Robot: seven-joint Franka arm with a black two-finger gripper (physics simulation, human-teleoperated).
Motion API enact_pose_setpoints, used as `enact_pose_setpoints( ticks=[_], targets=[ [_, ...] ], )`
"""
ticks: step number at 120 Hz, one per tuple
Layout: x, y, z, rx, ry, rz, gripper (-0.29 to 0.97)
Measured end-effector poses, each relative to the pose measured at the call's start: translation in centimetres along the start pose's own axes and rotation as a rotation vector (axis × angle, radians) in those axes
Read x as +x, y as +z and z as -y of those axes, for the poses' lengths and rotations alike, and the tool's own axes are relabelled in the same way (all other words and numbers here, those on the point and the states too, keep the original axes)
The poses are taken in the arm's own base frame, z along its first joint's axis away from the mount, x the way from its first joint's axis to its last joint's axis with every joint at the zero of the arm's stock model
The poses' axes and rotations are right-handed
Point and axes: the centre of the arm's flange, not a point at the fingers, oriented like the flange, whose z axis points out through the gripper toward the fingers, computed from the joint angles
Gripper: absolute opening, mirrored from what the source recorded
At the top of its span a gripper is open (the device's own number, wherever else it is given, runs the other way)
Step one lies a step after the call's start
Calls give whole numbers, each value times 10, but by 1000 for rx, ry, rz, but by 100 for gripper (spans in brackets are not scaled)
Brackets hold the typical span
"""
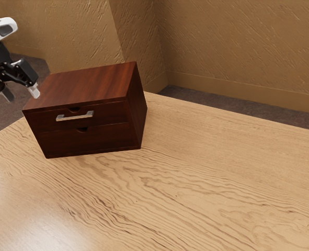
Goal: Pull the drawer handle with one arm to open the drawer
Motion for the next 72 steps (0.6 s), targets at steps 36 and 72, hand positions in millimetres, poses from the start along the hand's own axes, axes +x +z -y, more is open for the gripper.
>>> enact_pose_setpoints(
  ticks=[36, 72],
  targets=[
    [-9, -8, 55, 18, -90, -19, 66],
    [-25, -90, -28, 27, 78, -155, 66]
  ],
)
